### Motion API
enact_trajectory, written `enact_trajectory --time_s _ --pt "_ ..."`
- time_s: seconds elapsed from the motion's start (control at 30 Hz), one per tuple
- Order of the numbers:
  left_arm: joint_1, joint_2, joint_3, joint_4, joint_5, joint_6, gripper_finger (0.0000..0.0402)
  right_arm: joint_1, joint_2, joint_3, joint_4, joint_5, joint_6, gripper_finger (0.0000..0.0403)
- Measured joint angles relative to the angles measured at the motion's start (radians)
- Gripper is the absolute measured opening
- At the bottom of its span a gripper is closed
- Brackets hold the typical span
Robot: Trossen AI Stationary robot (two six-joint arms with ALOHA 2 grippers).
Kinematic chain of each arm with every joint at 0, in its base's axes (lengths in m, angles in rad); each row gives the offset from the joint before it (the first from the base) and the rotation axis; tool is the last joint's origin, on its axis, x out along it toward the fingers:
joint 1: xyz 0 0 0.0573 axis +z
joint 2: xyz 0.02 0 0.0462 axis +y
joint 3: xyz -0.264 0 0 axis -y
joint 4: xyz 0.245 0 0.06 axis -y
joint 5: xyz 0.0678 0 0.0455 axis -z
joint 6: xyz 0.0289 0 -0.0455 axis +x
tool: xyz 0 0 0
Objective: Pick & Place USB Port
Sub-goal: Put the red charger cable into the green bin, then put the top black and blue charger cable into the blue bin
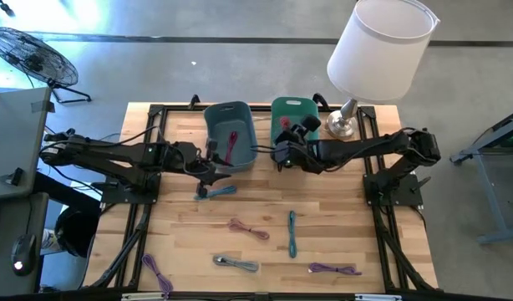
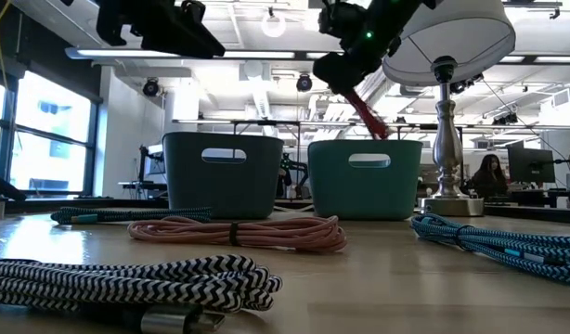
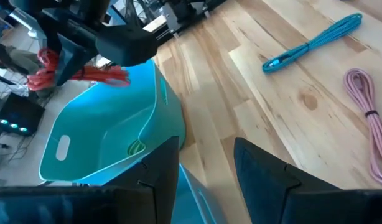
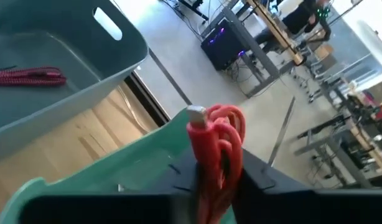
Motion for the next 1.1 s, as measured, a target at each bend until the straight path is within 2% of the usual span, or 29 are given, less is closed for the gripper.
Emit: enact_trajectory --time_s 0.3,0.5,0.77,0.97,1.1 --pt "0.000 0.000 0.000 -0.008 -0.002 -0.002 0.0150 -0.003 0.000 0.000 0.001 0.019 0.020 0.0205" --pt "0.000 0.000 0.000 -0.008 -0.002 -0.008 0.0150 -0.003 0.000 0.000 -0.001 0.072 0.013 0.0269" --pt "0.000 -0.007 0.000 -0.042 0.002 -0.035 0.0150 0.015 0.000 0.000 -0.002 0.093 -0.053 0.0281" --pt "0.000 -0.076 0.000 -0.286 0.003 -0.148 0.0150 0.055 0.000 0.000 0.002 0.116 -0.193 0.0281" --pt "-0.016 -0.103 0.000 -0.431 0.063 -0.237 0.0150 0.079 0.000 0.000 0.013 0.116 -0.233 0.0282"
